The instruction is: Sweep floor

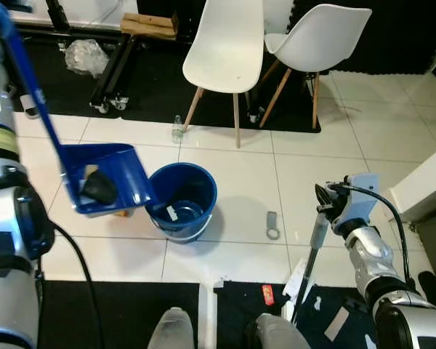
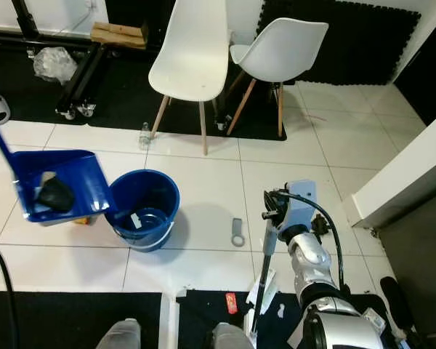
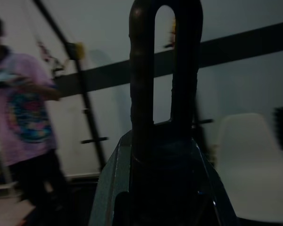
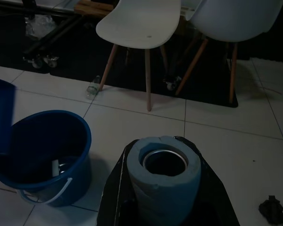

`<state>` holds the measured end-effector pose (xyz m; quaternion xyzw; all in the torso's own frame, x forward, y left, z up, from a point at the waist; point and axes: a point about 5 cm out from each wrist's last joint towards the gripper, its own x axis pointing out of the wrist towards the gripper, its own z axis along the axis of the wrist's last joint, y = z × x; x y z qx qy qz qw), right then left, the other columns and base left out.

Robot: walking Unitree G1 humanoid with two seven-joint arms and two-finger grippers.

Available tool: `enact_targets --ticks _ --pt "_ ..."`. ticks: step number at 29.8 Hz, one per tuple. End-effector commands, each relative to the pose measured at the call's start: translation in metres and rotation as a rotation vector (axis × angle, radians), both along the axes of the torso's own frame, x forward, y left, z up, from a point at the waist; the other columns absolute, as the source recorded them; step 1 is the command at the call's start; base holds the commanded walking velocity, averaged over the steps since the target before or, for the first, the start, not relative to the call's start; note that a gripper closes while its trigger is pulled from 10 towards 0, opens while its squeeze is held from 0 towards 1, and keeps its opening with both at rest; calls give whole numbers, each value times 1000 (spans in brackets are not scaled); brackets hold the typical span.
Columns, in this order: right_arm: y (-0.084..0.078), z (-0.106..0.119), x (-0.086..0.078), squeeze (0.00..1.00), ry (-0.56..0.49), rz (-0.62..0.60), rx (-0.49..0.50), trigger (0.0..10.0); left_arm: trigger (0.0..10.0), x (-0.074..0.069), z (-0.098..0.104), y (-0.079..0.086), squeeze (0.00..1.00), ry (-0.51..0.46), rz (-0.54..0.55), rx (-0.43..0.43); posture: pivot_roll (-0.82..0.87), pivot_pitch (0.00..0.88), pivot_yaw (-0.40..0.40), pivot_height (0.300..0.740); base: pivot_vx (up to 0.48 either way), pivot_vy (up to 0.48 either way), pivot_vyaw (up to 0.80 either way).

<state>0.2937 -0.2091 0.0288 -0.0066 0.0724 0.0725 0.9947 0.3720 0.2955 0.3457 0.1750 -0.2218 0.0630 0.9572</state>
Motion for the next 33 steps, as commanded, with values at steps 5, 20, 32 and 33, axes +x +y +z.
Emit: enact_targets --ticks 5,20,32,33 --pt "-3 -10 -9 0 45 -4 -14 10000 10000 10 6 -37 0 -14 -145 30 187 0 -99 740 0 0 0" --pt "0 -13 -12 0 51 -9 -2 10000 10000 20 -10 -55 0 96 -190 59 189 0 -98 740 0 0 0" --pt "2 -13 -12 0 50 -6 3 10000 10000 16 6 -49 0 21 -101 96 190 0 -97 740 0 0 0" --pt "2 -14 -12 0 52 -7 3 10000 10000 13 11 -48 0 -25 -114 70 189 0 -97 740 0 0 0"
